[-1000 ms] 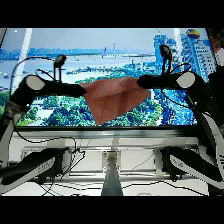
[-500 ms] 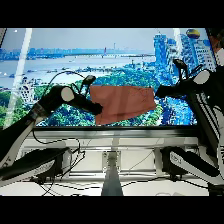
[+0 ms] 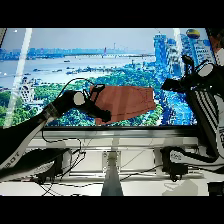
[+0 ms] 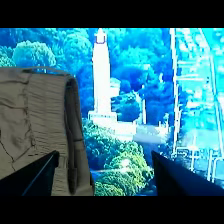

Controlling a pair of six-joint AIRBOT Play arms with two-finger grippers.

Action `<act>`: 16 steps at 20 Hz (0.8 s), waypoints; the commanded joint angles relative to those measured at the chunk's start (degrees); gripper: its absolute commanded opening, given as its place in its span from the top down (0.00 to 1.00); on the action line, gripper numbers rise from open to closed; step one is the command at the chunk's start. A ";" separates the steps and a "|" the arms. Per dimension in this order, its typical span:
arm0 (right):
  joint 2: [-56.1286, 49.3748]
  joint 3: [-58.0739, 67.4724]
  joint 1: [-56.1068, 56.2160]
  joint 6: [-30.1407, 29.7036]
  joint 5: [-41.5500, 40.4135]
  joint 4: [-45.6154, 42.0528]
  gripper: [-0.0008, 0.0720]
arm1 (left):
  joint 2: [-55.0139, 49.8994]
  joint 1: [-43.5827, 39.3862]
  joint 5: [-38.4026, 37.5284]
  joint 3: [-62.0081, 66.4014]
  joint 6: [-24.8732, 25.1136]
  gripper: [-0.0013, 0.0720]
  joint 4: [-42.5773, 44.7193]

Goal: Fold the clothes and pants, and hang the long-sleeved shirts on hangers.

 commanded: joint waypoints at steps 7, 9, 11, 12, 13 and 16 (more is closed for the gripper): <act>-18.53 -2.67 0.61 -12.44 4.83 23.96 0.12 | -0.26 0.15 0.07 0.04 -0.02 0.04 -0.31; -19.80 -2.73 4.17 -15.50 2.64 28.98 0.13 | -0.26 0.17 0.07 0.04 0.02 0.04 -0.28; -19.80 -2.36 8.11 -18.43 1.01 30.95 0.27 | -0.26 0.37 0.07 0.04 0.04 0.04 0.42; -19.80 -1.66 9.97 -18.82 0.72 30.93 0.59 | -0.24 0.85 0.02 0.07 0.02 0.04 0.81; -19.71 -0.70 11.28 -18.80 1.16 30.95 0.84 | -0.17 1.88 -0.04 0.20 0.04 0.03 0.98; -16.55 4.46 12.70 -17.97 3.78 30.67 0.96 | 0.68 8.07 -4.00 3.39 1.20 0.04 3.06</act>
